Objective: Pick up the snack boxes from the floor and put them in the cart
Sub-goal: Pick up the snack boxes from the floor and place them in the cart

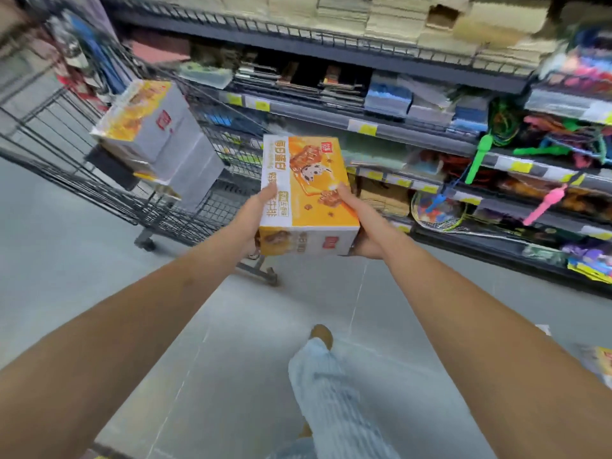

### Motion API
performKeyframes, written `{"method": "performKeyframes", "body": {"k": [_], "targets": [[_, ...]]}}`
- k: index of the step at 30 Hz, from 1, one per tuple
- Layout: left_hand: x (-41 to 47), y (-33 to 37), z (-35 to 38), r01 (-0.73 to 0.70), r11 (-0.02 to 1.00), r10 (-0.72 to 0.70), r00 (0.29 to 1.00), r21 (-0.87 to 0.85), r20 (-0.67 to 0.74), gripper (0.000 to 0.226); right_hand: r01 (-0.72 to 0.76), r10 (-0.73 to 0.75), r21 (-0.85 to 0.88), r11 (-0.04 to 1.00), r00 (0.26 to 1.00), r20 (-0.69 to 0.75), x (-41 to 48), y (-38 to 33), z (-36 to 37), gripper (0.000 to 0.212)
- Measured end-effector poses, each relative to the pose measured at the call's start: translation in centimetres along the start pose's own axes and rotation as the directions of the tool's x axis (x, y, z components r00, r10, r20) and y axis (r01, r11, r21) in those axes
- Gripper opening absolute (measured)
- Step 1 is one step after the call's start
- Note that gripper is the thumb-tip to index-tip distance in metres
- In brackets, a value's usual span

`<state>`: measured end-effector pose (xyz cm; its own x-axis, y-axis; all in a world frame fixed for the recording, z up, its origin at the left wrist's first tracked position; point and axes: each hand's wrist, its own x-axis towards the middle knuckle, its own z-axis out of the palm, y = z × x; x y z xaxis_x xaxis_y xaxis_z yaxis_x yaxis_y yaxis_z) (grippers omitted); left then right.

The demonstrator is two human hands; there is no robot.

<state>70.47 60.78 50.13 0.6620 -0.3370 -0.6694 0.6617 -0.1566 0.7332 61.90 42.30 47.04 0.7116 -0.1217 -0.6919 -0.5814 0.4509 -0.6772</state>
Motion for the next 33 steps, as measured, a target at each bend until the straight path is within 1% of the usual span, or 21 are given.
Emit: {"method": "performKeyframes", "body": {"k": [4,7,12,15,17,20,22,24,26,28,29,31,32,33], "targets": [[3.3,5.0,-5.4,0.083,0.995,-0.085,0.995,-0.059,-0.046,0.032,0.035,-0.034,-0.082,0.996,0.999,0.014,6.2,-3.7,6.1,0.037],[6.0,8.0,-9.4,0.133,0.987,-0.137,0.990,-0.092,-0.041,0.034,-0.027,0.031,-0.063,0.998,0.997,0.064,10.8,-6.0,10.1,0.035],[9.6,10.8,-15.1,0.212,0.976,-0.216,0.971,-0.052,-0.097,0.036,-0.120,0.128,-0.115,0.986,0.989,0.067,17.1,-8.8,15.4,0.036],[11.5,11.8,-18.5,0.286,0.958,-0.287,0.956,-0.021,-0.056,0.041,-0.208,0.216,-0.129,0.970,0.975,0.053,20.0,-9.1,18.0,0.041],[12.9,12.5,-20.5,0.323,0.946,-0.322,0.945,0.008,-0.050,0.043,-0.263,0.267,-0.106,0.959,0.964,0.022,21.8,-8.9,19.6,0.043],[15.7,13.7,-22.7,0.345,0.939,-0.344,0.933,-0.005,-0.107,0.044,-0.338,0.338,-0.035,0.940,0.941,-0.020,24.2,-8.4,21.7,0.046],[17.8,14.3,-23.8,0.349,0.937,-0.348,0.927,-0.015,-0.144,0.040,-0.374,0.374,0.021,0.927,0.926,-0.052,25.9,-7.9,23.0,0.047],[20.2,14.4,-24.8,0.359,0.933,-0.359,0.924,-0.023,-0.132,0.032,-0.406,0.413,0.092,0.909,0.907,-0.084,27.8,-7.1,23.8,0.050],[22.6,14.1,-25.8,0.375,0.927,-0.372,0.921,0.010,-0.119,0.029,-0.424,0.441,0.146,0.894,0.889,-0.123,29.7,-6.1,24.4,0.064],[24.7,13.8,-26.8,0.389,0.919,-0.379,0.916,0.060,-0.128,0.028,-0.456,0.477,0.151,0.877,0.862,-0.168,31.5,-5.1,24.7,0.082],[25.9,13.5,-27.6,0.397,0.914,-0.385,0.913,0.077,-0.133,0.027,-0.475,0.495,0.143,0.868,0.848,-0.189,32.4,-4.6,24.9,0.083],[27.5,13.2,-28.5,0.398,0.915,-0.391,0.915,0.071,-0.101,0.024,-0.502,0.526,0.161,0.850,0.829,-0.189,33.3,-3.8,25.1,0.079],[28.6,13.1,-29.2,0.409,0.910,-0.404,0.912,0.065,-0.071,0.025,-0.506,0.541,0.203,0.838,0.821,-0.185,34.1,-3.3,25.5,0.073],[29.4,12.9,-29.6,0.415,0.908,-0.412,0.910,0.063,-0.052,0.031,-0.495,0.536,0.225,0.839,0.822,-0.193,34.5,-3.0,25.7,0.065]]}}
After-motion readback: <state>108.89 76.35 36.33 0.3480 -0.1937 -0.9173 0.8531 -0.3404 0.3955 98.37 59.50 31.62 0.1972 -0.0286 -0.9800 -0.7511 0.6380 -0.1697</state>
